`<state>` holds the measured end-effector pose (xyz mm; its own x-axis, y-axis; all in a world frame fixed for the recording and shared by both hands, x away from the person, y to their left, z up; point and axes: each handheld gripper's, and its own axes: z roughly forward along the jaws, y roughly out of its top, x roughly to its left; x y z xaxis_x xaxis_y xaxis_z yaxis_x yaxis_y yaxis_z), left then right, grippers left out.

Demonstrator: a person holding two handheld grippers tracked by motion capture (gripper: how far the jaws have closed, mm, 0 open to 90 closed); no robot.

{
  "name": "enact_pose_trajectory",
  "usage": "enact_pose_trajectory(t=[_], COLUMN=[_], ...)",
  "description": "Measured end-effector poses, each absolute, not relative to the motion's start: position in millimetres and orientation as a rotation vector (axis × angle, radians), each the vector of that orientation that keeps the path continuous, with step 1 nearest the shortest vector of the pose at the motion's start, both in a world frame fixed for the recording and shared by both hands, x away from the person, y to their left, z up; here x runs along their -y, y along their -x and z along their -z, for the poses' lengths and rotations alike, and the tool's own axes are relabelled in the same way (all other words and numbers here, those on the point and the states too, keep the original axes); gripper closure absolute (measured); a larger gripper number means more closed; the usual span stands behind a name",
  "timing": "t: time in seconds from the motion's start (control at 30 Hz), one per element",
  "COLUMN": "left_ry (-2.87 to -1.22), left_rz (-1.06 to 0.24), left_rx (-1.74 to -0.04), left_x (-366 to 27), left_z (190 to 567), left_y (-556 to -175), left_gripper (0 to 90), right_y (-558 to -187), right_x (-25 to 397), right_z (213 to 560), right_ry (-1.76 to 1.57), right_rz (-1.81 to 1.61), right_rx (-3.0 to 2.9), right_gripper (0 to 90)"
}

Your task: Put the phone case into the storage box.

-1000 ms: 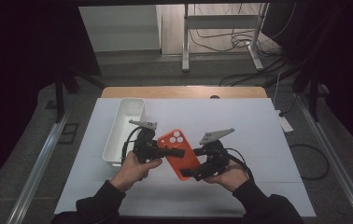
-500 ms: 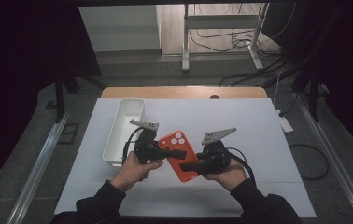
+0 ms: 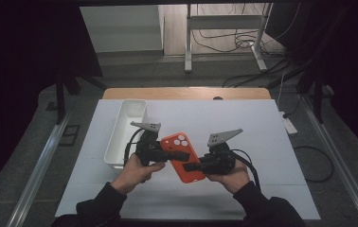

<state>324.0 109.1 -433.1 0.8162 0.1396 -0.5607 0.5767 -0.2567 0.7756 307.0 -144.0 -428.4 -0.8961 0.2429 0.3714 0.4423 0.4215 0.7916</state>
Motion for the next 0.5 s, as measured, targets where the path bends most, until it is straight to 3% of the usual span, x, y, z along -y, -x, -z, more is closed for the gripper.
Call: enact_pose_trajectory(t=[0.23,0.47,0.5], left_ry=[-1.874,-1.921,-1.927], left_rz=[0.282,0.136,0.118], left_rx=[-0.587,-0.64,-0.647], left_x=[-110.6,-113.4,-113.8], left_z=[427.7,423.6,423.0], left_y=[-320.8,-319.1,-318.7], left_gripper=[50.1,26.1,26.1], right_y=[-307.2,-307.5,-307.8], right_x=[145.5,146.5,147.0], right_z=[428.0,429.1,429.2], right_ry=[0.643,0.687,0.695], right_rz=[1.476,1.467,1.466], right_rx=[2.499,2.546,2.556], right_gripper=[85.0,84.8,84.8])
